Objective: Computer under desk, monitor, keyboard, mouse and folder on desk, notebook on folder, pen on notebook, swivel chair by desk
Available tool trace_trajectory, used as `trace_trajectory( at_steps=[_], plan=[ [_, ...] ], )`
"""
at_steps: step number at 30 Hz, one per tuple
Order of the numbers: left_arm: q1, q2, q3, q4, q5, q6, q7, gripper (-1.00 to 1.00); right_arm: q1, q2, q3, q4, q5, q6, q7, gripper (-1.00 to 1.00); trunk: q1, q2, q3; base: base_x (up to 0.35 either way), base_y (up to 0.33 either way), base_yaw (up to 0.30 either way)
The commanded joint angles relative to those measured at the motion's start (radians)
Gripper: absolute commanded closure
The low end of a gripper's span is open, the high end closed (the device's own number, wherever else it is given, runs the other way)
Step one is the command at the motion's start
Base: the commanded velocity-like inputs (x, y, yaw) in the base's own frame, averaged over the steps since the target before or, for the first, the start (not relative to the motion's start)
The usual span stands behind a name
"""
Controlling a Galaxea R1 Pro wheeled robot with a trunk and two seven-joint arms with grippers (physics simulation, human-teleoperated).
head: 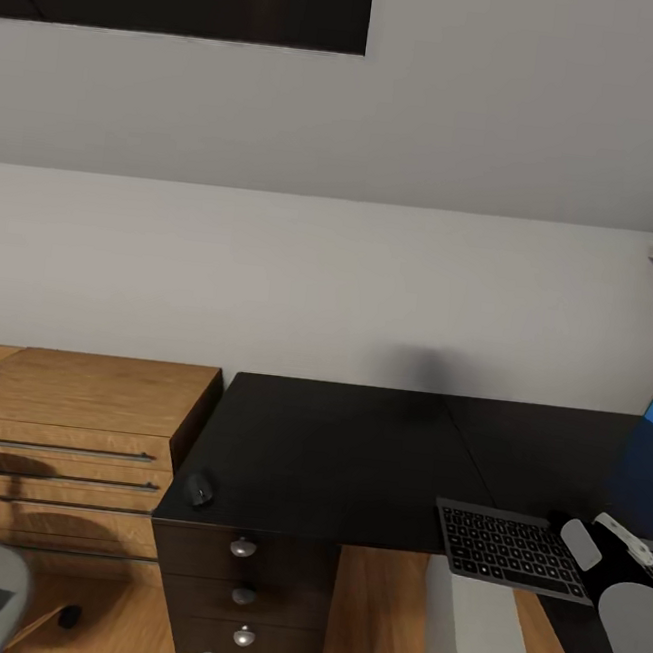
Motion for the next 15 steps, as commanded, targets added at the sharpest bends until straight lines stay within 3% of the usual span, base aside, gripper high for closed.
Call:
trace_trajectory(
  at_steps=[1,15],
  plan=[
    [-0.001,0.002,-0.005,-0.002,0.005,0.003,0.008,-1.00,0.000,0.002,-0.006,0.019,-0.024,0.004,-0.004,-1.00,0.000,-0.001,-0.001,0.000,0.000,0.000],
    [-0.001,0.004,-0.002,-0.002,0.003,0.003,0.008,-1.00,0.000,0.005,-0.008,0.019,-0.025,0.004,-0.005,-1.00,0.000,-0.001,-0.001,0.000,0.000,0.018]
  ],
)
